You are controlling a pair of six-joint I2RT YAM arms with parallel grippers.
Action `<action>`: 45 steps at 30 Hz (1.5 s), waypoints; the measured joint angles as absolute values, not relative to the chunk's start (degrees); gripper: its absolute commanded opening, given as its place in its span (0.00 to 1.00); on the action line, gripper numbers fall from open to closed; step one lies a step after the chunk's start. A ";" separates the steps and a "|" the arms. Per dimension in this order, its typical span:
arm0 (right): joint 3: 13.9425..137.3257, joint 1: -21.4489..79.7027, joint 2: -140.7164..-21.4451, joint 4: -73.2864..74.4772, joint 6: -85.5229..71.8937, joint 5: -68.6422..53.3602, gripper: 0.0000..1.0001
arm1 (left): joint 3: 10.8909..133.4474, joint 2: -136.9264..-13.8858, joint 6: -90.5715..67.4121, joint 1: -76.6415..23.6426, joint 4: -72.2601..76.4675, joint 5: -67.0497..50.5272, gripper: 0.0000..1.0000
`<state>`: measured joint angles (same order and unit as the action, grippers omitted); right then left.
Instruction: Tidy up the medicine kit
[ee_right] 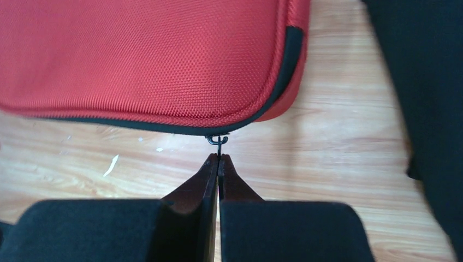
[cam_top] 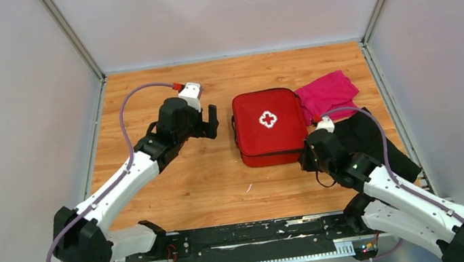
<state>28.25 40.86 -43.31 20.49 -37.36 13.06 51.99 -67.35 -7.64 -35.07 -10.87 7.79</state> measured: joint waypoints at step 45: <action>38.74 12.16 -66.06 20.56 -24.12 -12.56 0.00 | 66.22 -104.22 -15.09 -27.92 6.90 -22.92 0.87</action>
<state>38.74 12.16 -66.06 20.56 -24.12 -12.56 66.22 -104.22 -15.09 -27.92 6.90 -22.92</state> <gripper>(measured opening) 0.020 0.874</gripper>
